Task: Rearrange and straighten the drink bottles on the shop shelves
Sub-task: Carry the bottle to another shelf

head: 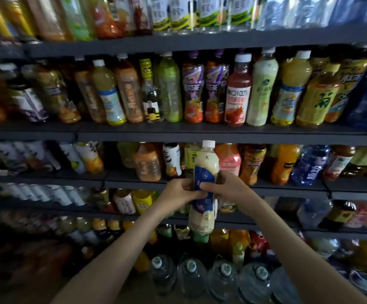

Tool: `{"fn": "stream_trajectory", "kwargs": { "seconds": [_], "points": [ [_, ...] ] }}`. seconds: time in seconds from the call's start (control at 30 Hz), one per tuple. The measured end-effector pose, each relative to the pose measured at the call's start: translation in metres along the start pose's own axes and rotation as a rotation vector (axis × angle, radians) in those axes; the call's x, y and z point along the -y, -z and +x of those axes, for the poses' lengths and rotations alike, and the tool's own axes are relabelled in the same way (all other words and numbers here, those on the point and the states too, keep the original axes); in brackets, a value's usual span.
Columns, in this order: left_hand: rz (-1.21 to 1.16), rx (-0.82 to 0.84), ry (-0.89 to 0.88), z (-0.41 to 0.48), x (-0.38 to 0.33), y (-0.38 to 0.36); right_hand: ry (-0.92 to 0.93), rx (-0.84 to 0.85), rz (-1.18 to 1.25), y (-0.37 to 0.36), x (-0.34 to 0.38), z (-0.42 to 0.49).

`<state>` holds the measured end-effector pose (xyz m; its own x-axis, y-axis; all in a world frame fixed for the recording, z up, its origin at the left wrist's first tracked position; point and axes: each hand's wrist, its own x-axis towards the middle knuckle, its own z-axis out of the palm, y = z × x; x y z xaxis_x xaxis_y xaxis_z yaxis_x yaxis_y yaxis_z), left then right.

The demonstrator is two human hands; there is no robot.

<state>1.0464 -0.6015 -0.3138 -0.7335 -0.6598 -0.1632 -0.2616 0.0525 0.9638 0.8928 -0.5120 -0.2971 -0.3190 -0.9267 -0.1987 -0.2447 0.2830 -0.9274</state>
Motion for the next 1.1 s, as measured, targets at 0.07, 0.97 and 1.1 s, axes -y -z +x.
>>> {"fn": "stream_trajectory", "kwargs": {
  "seconds": [0.07,0.97,1.1],
  "points": [
    [0.037,-0.016,0.001,-0.015,0.009,0.022,-0.01,0.044,-0.028,-0.027,0.008,0.0],
    [0.134,-0.225,-0.048,-0.015,-0.02,0.127,0.232,-0.027,0.013,-0.076,0.077,0.079],
    [0.151,-0.507,-0.058,-0.018,-0.011,0.178,0.234,-0.02,0.086,-0.096,0.096,0.1]
  ]
}}
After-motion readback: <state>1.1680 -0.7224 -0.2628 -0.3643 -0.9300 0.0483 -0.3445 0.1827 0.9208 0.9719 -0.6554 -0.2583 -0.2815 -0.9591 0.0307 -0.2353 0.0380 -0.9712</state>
